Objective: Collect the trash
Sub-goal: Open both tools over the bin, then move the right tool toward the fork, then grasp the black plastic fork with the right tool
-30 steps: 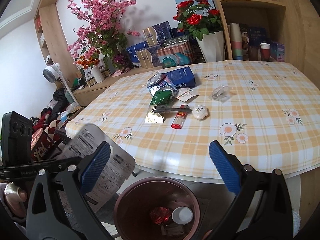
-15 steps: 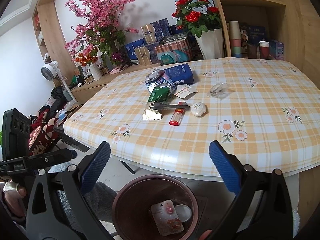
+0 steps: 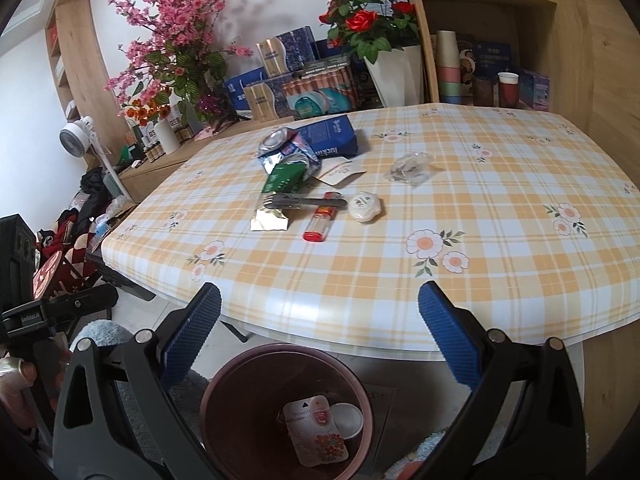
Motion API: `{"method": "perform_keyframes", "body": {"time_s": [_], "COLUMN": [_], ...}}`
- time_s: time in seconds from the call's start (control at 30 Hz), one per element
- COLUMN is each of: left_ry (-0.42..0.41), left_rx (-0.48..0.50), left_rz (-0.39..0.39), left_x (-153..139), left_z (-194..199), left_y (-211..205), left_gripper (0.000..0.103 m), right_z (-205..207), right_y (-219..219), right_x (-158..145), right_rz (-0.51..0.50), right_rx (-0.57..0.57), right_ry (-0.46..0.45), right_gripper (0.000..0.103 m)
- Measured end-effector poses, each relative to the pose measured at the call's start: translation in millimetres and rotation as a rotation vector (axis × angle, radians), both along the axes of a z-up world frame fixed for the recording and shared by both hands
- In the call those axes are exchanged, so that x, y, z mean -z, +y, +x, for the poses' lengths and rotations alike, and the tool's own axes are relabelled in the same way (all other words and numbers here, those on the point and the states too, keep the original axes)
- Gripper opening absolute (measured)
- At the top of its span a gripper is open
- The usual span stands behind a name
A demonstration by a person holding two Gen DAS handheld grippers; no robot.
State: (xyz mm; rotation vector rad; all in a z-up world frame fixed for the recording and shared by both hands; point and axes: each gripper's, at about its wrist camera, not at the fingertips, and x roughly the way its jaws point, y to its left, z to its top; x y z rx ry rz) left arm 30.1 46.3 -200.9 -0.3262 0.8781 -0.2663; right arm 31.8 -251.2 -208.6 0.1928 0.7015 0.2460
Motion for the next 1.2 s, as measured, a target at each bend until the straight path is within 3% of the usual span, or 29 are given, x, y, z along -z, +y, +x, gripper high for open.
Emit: {"method": "perform_keyframes", "body": {"time_s": [0.23,0.5,0.6,0.8,0.93,1.2], "left_ry": [-0.013,-0.076,-0.094,-0.113,-0.115,-0.112], "left_rx": [0.012,-0.004,-0.011,-0.015,-0.016,0.016], "left_rz": [0.064,0.110,0.115,0.117,0.126,0.106], "left_x": [-1,-14,-18,-22,-20,-13], "left_z": [19,61,76,97,108,115], "left_y": [-5,1,4,12,16,13], "left_gripper": [0.096,0.096,0.096,0.096,0.096,0.096], "right_z": [20,93,127,168,186,198], "right_y": [-2,21,38,81,101,104], "right_x": [6,6,12,35,47,41], "right_rz": [-0.093,-0.314,-0.380,-0.516,-0.582,-0.513], "right_rx": [-0.019,-0.214,-0.290,-0.419,-0.472,-0.477], "right_ry": [0.015,0.001,0.020,0.089,0.112,0.110], "right_gripper": [0.097,0.096,0.081,0.076,0.059,0.019]}}
